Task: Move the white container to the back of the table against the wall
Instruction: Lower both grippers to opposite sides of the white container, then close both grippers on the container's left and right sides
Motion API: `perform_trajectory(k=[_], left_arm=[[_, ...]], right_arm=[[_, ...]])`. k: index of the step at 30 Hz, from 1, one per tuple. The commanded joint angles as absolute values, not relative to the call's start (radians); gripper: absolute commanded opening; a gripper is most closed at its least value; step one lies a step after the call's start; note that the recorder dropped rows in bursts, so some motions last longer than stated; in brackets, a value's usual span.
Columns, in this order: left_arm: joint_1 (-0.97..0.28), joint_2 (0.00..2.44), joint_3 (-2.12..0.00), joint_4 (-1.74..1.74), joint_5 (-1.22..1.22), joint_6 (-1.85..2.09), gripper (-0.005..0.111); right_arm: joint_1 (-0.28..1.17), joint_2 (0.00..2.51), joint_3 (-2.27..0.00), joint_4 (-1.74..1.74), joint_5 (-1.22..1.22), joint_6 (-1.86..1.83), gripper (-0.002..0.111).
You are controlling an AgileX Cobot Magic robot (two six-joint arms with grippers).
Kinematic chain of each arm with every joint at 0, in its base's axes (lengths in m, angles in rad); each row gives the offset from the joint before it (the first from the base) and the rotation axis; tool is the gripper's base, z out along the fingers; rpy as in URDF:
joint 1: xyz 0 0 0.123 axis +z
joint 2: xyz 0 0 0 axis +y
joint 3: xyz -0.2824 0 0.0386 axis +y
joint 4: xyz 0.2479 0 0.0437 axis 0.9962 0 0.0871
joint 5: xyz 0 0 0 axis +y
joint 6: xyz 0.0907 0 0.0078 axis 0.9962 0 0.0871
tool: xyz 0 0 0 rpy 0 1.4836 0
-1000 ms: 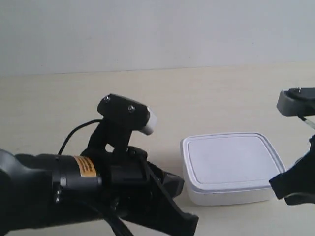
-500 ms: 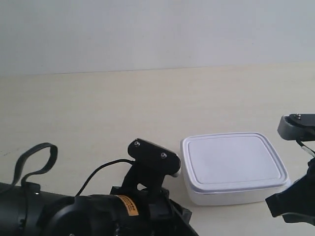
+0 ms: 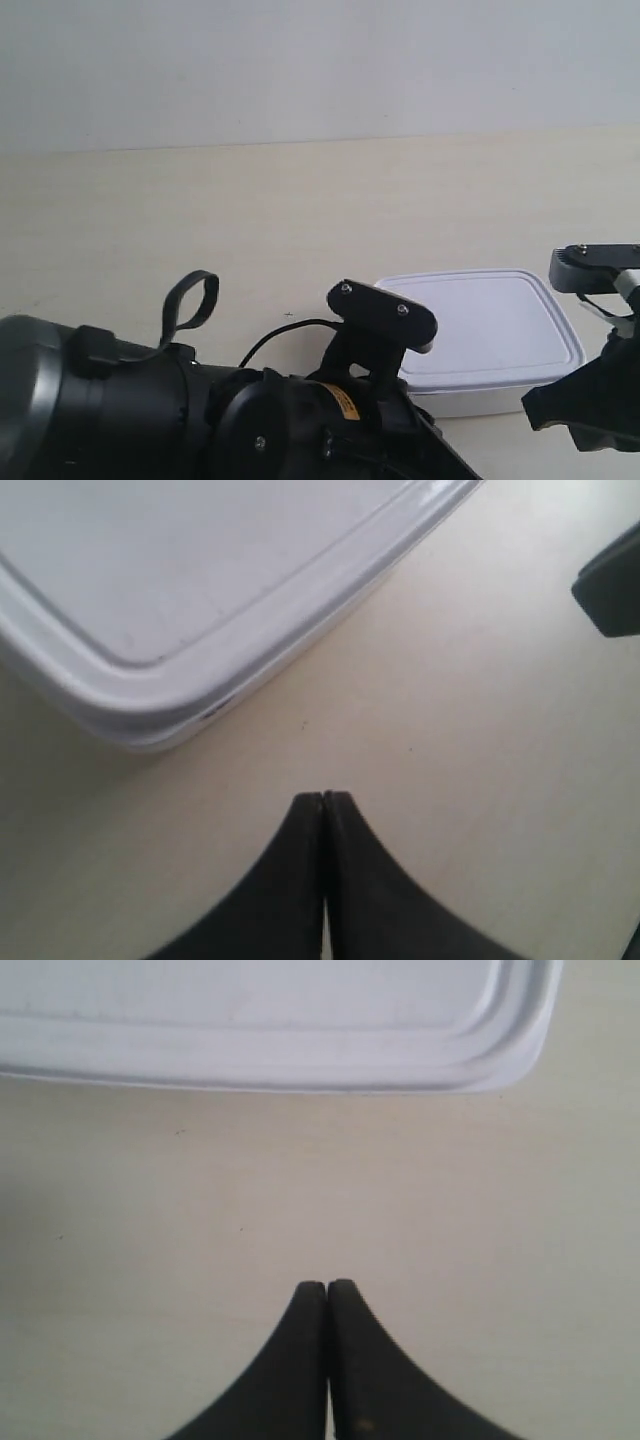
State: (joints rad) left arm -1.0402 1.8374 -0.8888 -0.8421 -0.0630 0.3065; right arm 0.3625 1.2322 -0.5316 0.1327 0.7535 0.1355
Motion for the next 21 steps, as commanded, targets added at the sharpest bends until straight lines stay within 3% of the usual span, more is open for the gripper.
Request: perform_trajectory(k=[1, 21], left_arm=[[-1.047, 1.890, -0.923, -0.851, -0.051, 0.288, 0.000], [-1.032, 1.971, -1.003, -0.859, -0.050, 0.285, 0.000]], right_arm=[[0.367, 1.307, -0.528, 0.122, 0.688, 0.142, 0.000], [0.367, 1.386, -0.528, -0.006, 0.622, 0.263, 0.000]])
